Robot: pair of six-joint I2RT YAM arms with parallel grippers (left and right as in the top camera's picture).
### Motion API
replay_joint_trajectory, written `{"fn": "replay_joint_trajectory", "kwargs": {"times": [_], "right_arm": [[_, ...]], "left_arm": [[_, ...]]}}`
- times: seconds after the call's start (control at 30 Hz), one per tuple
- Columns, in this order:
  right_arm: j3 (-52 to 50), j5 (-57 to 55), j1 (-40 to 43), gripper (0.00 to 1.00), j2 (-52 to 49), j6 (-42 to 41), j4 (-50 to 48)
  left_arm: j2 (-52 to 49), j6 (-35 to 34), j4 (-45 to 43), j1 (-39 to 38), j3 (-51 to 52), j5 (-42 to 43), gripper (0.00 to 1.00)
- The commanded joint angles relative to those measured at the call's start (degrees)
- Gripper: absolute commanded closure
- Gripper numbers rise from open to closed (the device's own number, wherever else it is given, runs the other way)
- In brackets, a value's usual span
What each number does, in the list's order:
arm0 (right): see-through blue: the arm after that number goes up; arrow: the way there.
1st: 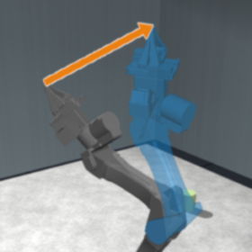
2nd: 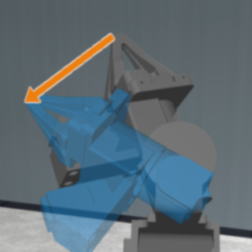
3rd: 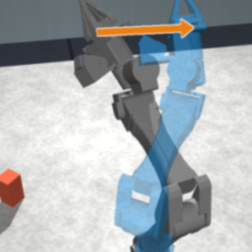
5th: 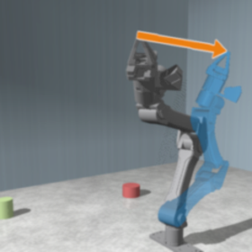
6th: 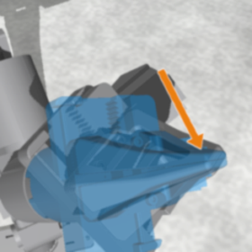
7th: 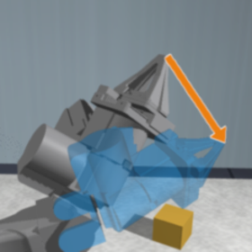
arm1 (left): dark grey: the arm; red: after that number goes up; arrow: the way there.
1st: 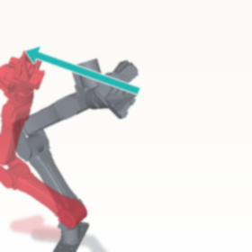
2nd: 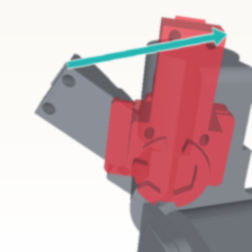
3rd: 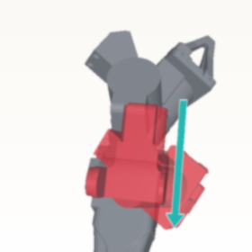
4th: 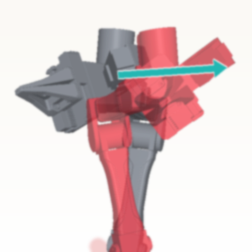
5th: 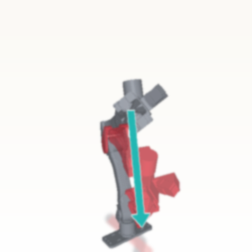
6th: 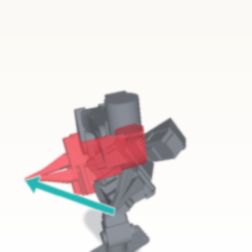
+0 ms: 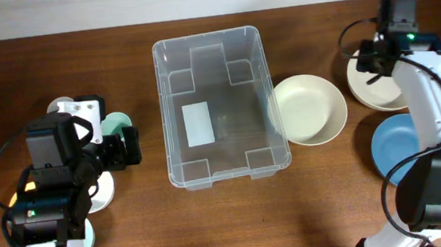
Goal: Pack container
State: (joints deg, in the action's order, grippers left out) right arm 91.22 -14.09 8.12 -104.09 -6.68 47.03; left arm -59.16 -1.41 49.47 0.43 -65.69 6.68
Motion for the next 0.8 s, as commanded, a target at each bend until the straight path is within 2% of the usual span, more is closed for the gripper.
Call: {"fn": "replay_joint_trajectory", "kwargs": {"times": [0.0, 0.07, 0.1, 0.23, 0.5, 0.77], "right_arm": [[5.4, -1.7, -2.3, 0.31, -1.6, -6.6, 1.9], [8.0, -0.9, -2.4, 0.13, -3.0, -7.8, 3.0], [9.1, -0.5, -2.4, 0.01, -3.6, -7.8, 3.6], [14.2, 0.6, -2.4, 0.01, -9.1, -8.7, 6.4], [14.6, 1.0, -1.4, 0.01, -20.6, -13.6, 6.9], [14.6, 0.9, 1.2, 0.01, -25.7, -16.6, 4.7]], "left_arm": [[0.0, -0.5, -0.9, 0.0, -1.0, 0.0, 0.0], [0.0, -0.5, -1.2, 0.0, -1.0, 0.0, 0.0], [0.0, -0.5, -1.2, 0.0, -1.0, 0.0, 0.01], [-0.4, -0.5, -1.5, 0.0, -1.0, 0.0, 0.0], [-3.5, -0.5, -1.2, 0.0, -1.0, 0.0, 0.0], [-3.8, -0.5, -1.2, 0.0, -1.0, 0.0, 0.0]]}}
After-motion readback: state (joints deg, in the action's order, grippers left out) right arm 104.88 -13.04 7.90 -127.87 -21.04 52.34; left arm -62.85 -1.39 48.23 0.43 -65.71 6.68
